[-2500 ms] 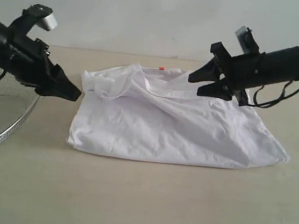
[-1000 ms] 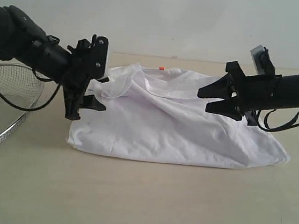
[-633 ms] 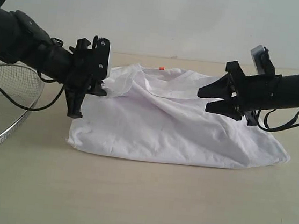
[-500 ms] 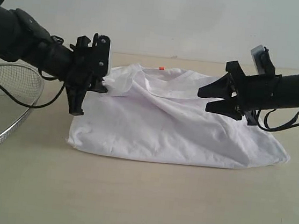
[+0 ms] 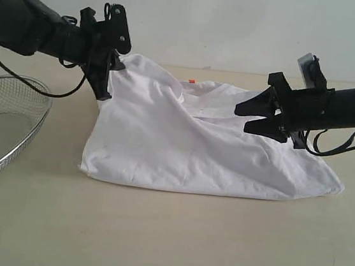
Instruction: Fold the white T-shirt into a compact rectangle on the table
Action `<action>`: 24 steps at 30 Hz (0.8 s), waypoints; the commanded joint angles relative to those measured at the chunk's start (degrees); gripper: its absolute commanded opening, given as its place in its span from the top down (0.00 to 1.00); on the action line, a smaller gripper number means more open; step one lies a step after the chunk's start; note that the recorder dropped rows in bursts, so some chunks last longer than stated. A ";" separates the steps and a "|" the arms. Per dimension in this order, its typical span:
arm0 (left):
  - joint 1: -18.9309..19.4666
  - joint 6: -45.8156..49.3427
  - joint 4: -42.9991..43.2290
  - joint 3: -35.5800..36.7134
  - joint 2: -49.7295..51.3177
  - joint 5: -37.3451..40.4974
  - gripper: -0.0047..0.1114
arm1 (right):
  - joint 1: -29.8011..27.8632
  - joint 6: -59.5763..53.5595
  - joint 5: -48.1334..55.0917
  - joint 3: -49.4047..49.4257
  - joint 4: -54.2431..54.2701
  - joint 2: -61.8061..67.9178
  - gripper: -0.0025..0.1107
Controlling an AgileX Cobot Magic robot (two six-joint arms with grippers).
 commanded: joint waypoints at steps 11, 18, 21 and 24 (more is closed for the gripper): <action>2.12 -1.26 -2.08 -2.03 2.76 -3.86 0.92 | -0.47 -1.40 0.22 0.34 0.78 -0.69 0.57; 2.12 -6.24 -2.08 -2.03 2.76 -3.74 0.83 | -0.51 -4.49 -2.37 -0.03 1.45 -0.87 0.57; 2.12 -10.70 -2.08 -2.03 2.10 -3.74 0.63 | -0.51 -4.62 -4.45 -1.27 1.02 -1.48 0.57; 2.12 -14.06 -2.08 -2.45 1.60 -3.74 0.34 | -0.51 -4.62 -6.20 -3.79 -1.05 -2.92 0.57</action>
